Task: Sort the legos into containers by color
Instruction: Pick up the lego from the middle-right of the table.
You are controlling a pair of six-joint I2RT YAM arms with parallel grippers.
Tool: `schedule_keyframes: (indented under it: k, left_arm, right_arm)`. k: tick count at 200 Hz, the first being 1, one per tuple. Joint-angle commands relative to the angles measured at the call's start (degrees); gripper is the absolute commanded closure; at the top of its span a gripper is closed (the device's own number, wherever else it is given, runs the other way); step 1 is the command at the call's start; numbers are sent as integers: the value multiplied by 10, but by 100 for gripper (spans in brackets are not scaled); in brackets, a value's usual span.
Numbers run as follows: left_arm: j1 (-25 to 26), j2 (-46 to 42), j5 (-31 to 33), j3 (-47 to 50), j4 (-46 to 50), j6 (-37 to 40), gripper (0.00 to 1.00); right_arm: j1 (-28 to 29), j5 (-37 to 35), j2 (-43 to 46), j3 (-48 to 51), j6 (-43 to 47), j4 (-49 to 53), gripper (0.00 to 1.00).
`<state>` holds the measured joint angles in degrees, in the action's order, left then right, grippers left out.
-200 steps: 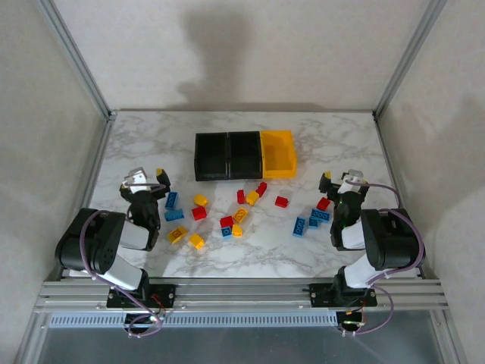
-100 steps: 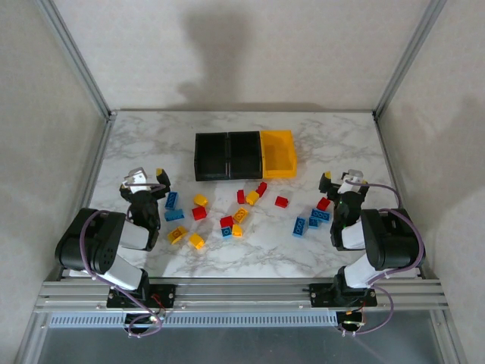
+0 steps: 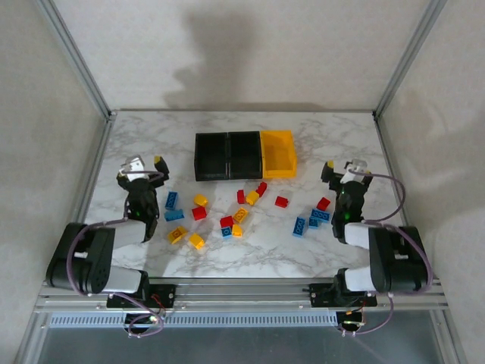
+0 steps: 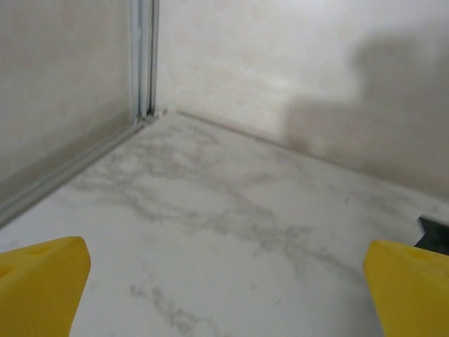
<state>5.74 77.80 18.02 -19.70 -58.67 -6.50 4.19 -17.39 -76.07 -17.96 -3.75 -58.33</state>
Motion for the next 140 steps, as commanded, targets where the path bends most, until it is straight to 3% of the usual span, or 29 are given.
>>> schedule_keyframes:
  k: [1, 11, 24, 33, 46, 62, 84, 100, 140]
  left_arm:
    - [-6, -53, 14, -28, 89, -34, 1]
    - [-9, -73, 24, -54, 146, -90, 1]
    - [-20, -89, 60, -107, 278, -230, 0]
    - [-43, -88, -1, -141, 345, -276, 0]
    - [-55, -74, -115, -172, 387, -290, 0]
    - [-47, -61, -215, -204, 445, -292, 4]
    - [-12, -72, -297, -203, 483, -295, 10]
    - [29, -91, -304, -195, 522, -290, 15]
    - [135, -150, -292, -165, 586, -294, 27]
  right_arm:
    - [3, -22, 73, -48, -55, 125, 1]
    - [-2, -38, 108, -94, -136, 238, 1]
    - [-15, -71, 123, -173, -261, 427, 1]
    - [-30, -25, 120, -214, -282, 498, 1]
    - [-44, 67, 118, -244, -286, 552, 2]
    - [-44, 146, 132, -256, -283, 580, 12]
    - [-44, 214, 127, -293, -296, 688, 21]
    - [-38, 228, 98, -326, -272, 781, 29]
    - [-15, 148, 38, -358, -284, 941, 24]
